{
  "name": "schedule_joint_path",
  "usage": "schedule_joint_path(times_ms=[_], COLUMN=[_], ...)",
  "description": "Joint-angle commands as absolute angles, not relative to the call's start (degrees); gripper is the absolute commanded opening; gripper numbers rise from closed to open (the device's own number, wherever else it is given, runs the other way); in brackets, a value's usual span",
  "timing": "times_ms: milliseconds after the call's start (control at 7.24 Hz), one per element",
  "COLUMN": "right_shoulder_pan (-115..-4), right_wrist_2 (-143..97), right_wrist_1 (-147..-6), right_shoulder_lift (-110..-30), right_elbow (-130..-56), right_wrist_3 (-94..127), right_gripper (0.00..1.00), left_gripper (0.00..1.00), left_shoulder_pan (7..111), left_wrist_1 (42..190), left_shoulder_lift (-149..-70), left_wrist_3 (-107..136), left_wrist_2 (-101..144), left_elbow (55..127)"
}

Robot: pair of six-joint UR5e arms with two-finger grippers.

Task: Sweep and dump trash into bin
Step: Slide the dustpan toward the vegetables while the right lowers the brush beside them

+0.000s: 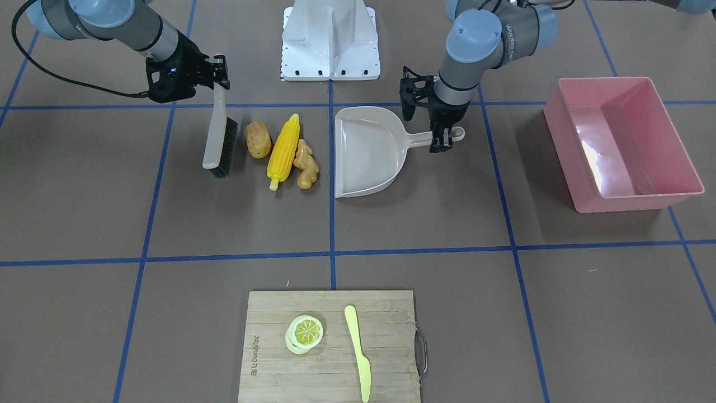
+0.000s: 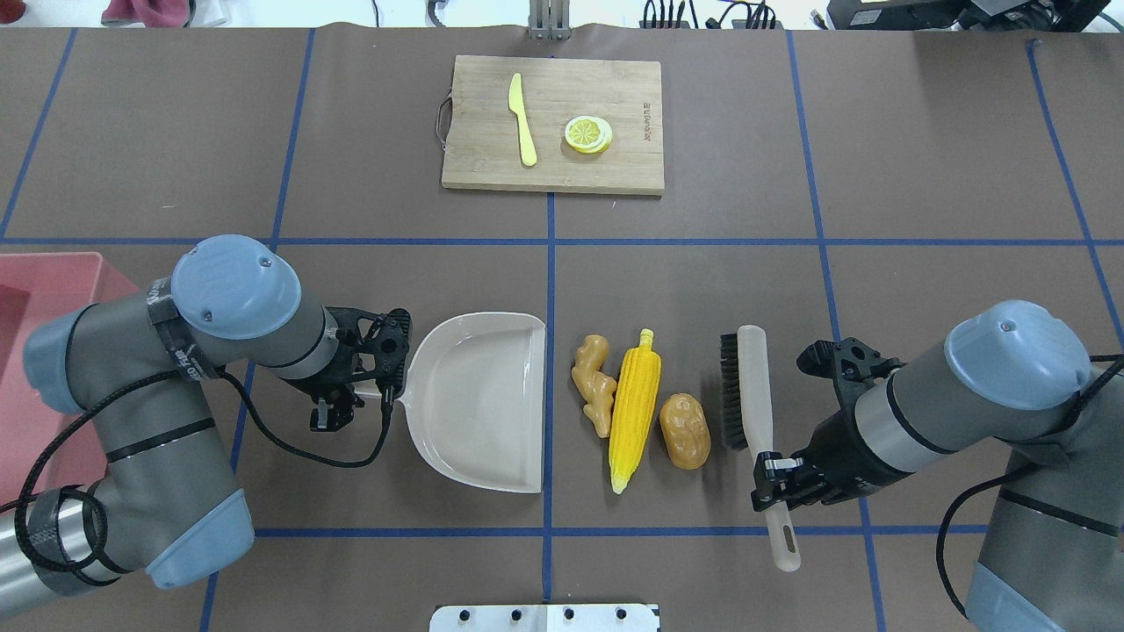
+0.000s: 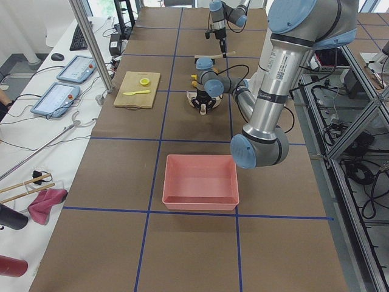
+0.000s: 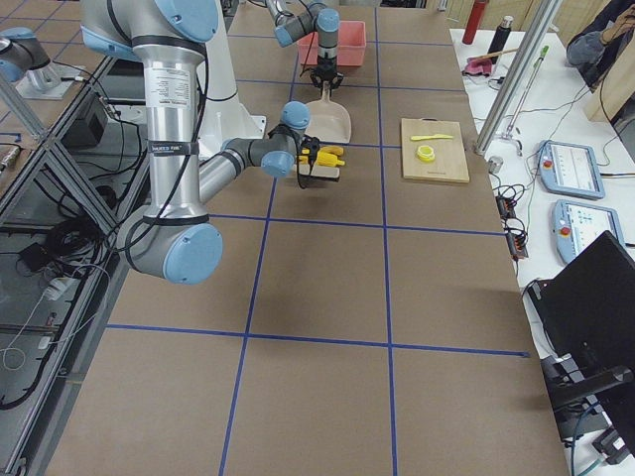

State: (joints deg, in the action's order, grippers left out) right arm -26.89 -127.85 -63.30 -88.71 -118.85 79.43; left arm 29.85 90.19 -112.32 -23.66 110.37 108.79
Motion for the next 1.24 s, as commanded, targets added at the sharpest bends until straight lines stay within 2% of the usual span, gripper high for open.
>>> schedule_joint_path(times_ms=[0,415,1106], right_shoulder_pan=[-26.28,-25.06,-21.19], right_wrist_2=[-128.05,-130.25,-128.76], right_wrist_1=[-63.11,-63.19,-63.28], right_shoulder_lift=[-89.12,-90.87,-89.13], right_elbow=[-119.79,-120.15,-119.1], right_wrist_3=[80.33,80.33,81.74], right_gripper=[0.0,0.0,0.0], left_gripper=[0.0,0.0,0.0], left_shoulder_pan=[29.27,29.0,28.92], left_wrist_1=[88.59,88.59,87.28], left_shoulder_lift=[-115.48,-117.07,-116.9], left_wrist_3=[-23.56,-23.55,-23.38], left_wrist_2=[110.3,110.22,110.21], left_elbow=[106.89,105.38,108.2])
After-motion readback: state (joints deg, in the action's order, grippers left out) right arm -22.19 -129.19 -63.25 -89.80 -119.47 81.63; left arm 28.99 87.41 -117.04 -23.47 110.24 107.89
